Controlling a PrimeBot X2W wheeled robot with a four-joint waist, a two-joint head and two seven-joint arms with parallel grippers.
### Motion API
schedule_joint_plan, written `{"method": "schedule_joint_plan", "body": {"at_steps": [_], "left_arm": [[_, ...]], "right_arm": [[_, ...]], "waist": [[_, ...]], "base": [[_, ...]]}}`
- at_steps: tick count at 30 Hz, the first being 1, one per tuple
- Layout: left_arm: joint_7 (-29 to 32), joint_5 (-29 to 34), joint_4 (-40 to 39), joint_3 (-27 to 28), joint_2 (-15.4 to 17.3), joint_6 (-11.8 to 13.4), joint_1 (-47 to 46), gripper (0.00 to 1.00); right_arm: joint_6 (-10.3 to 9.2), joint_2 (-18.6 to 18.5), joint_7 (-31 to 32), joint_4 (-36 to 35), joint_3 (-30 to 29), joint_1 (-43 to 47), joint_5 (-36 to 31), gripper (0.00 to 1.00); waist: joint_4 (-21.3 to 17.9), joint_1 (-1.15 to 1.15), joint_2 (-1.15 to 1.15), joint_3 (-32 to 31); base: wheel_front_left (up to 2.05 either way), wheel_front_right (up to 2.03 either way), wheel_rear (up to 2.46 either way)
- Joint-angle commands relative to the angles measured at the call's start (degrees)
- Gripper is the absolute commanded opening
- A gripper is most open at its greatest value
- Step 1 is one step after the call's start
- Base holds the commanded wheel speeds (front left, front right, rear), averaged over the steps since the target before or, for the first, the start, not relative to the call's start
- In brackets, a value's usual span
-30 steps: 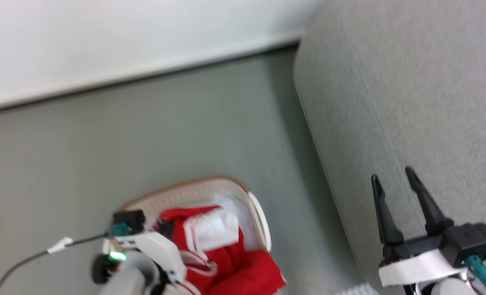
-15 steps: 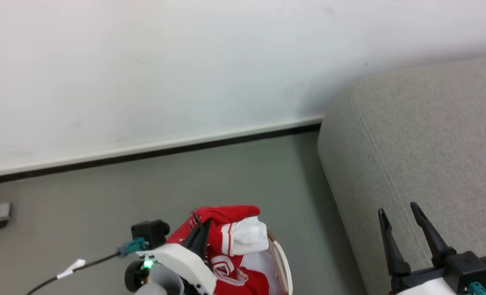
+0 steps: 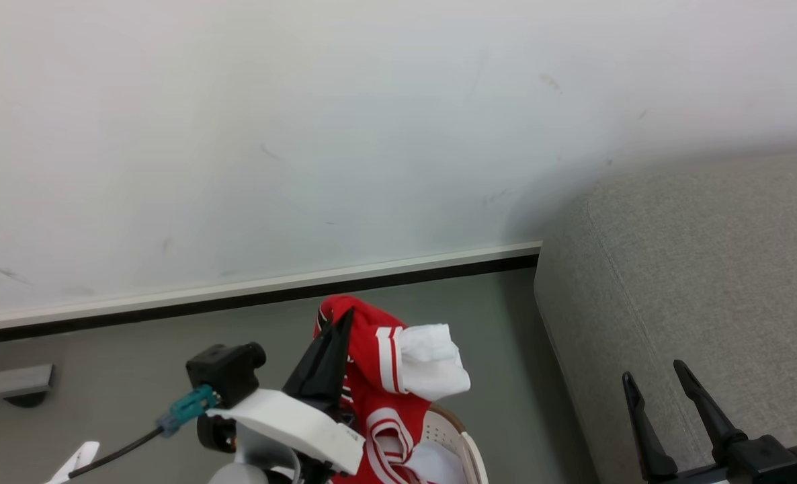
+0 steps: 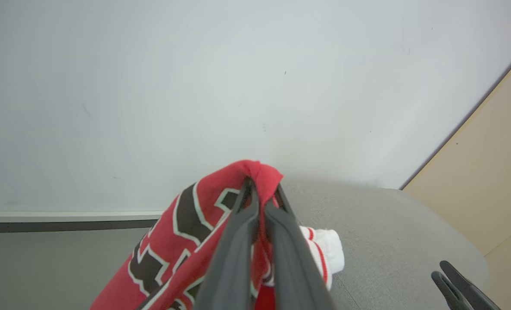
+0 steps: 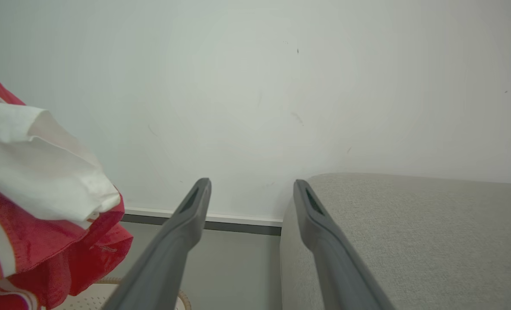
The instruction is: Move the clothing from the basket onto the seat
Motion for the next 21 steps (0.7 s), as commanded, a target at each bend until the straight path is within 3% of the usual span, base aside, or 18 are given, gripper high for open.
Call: {"method": "schedule_joint_plan", "body": {"at_steps": [1, 9, 21], "left_arm": [[-0.11, 0.48, -1.11, -0.01, 0.50, 0.24, 0.73, 0.00], [-0.60, 2.65, -8.32, -1.61, 2.01, -0.21, 1.31, 0.00], [-0.72, 3.69, -10.85, -2.69, 2.80, 0.21, 1.49, 0.00]], "right_arm": [[-0.12, -0.55, -0.19, -0.02, 0.06, 0.36, 0.19, 1.00], [-0.12, -1.89, -0.19, -0.59, 1.66, 0.78, -0.02, 1.00], [-0.12, -4.76, -0.19, -3.42, 5.90, -1.95, 2.72, 1.00]], "waist": [[0.08, 0.01, 0.00, -0.34], [0.79, 0.01, 0.00, -3.03], [1.56, 0.01, 0.00, -4.24]], "base": [[0.00, 0.00, 0.00], [0.00, 0.00, 0.00], [0.00, 0.00, 0.00]]}}
